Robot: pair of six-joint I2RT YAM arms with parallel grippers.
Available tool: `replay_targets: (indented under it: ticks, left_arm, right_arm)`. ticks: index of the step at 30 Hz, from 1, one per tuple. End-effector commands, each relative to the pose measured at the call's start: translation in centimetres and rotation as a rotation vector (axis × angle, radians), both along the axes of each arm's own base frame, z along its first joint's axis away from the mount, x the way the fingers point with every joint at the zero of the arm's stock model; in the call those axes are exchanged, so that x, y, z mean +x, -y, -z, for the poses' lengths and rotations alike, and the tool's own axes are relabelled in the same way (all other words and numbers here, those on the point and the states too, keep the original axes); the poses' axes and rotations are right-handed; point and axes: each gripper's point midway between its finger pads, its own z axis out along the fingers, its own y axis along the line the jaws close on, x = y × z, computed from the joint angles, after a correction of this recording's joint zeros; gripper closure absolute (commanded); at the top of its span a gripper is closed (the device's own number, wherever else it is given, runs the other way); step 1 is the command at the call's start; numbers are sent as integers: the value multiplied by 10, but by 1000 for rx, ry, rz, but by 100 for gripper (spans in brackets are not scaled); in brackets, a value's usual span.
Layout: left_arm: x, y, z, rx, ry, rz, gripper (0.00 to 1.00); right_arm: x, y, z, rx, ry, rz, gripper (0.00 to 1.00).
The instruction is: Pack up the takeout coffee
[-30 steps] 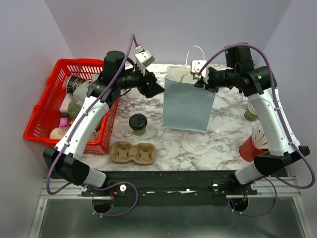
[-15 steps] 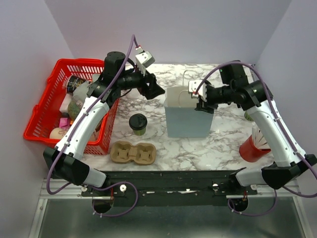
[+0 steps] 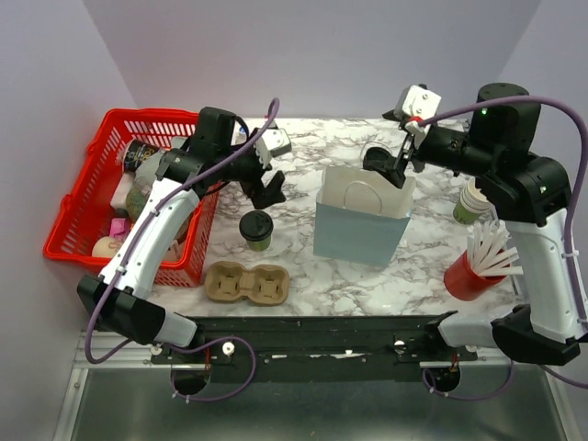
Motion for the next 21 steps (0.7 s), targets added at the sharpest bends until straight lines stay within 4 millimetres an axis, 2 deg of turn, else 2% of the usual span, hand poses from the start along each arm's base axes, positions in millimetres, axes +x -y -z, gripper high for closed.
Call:
replay_targets:
  ticks: [1, 2, 4, 6, 8, 9, 10, 11, 14, 21]
  left_arm:
    - [-30, -34, 48, 308, 17, 229, 2]
    - [-36, -45, 63, 380, -12, 250, 1]
    - [-41, -54, 86, 467, -24, 311, 1]
    - [-26, -69, 101, 573, 3, 272, 1]
    - [-12, -72, 106, 598, -7, 191, 2]
    - [-5, -72, 106, 607, -16, 159, 1]
    - [-1, -70, 106, 599, -24, 136, 2]
    - [5, -68, 103, 584, -15, 110, 2]
    - [10, -67, 108, 594, -12, 123, 1]
    - [8, -54, 125, 578, -105, 229, 2]
  right_arm:
    - [38, 6, -1, 101, 0, 194, 0]
    - [46, 8, 15, 83, -24, 219, 0]
    - [56, 8, 24, 79, -52, 232, 0]
    - [74, 15, 29, 90, -71, 294, 0]
    - [103, 30, 38, 120, -117, 428, 0]
    - [109, 35, 33, 166, -144, 460, 0]
    - [118, 36, 37, 182, -177, 468, 0]
    - [125, 47, 36, 206, -192, 493, 0]
    - [133, 52, 34, 232, -219, 478, 0]
    - [127, 51, 48, 185, -217, 431, 0]
